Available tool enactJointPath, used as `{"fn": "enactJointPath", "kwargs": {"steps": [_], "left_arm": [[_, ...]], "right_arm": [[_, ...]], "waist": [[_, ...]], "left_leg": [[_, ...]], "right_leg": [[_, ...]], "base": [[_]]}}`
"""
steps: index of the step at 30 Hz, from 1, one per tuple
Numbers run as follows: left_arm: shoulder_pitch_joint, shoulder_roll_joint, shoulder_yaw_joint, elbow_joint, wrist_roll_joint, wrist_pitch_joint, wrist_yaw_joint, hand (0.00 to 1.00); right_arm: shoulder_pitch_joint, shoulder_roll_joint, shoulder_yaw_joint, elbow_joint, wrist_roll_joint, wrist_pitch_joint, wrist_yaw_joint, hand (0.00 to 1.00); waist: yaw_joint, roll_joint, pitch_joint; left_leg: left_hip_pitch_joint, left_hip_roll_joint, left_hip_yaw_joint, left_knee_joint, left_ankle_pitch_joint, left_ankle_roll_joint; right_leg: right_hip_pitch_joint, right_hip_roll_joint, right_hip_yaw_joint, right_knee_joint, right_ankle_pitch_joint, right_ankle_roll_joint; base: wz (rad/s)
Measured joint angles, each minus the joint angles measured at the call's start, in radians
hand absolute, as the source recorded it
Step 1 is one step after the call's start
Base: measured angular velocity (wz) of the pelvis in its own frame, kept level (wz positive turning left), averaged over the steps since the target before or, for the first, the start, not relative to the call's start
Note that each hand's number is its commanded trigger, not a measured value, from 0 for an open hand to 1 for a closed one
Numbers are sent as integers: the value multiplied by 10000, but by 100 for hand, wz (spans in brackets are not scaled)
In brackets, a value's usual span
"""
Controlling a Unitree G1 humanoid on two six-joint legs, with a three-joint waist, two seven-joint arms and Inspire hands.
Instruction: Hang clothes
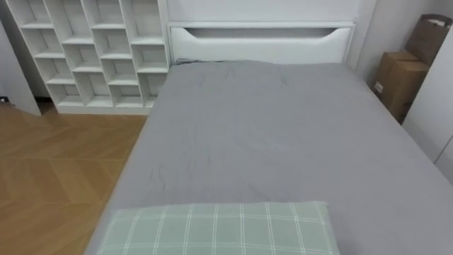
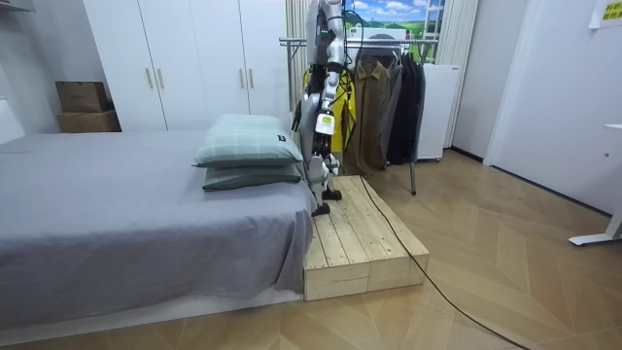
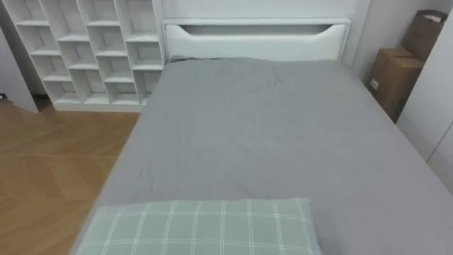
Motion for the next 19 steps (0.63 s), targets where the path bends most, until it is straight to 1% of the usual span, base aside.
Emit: {"fn": "enactJointPath", "kwargs": {"steps": [7, 19], "left_arm": [[-6, -115, -2, 7, 2, -66, -122, 0], [-21, -112, 23, 7, 9, -87, -257, 0]], "right_arm": [[-25, 15, 6, 0, 23, -7, 87, 0], [7, 17, 46, 0, 124, -9, 89, 0]], "waist": [[-108, 19, 0], [-108, 28, 4]], "left_leg": [[-3, 2, -22, 1, -1, -3], [19, 3, -8, -30, 2, -3]], "right_leg": [[-1, 6, -13, 5, 1, -1], [-8, 6, 63, -1, 0, -1]], "base": [[0], [0]]}}
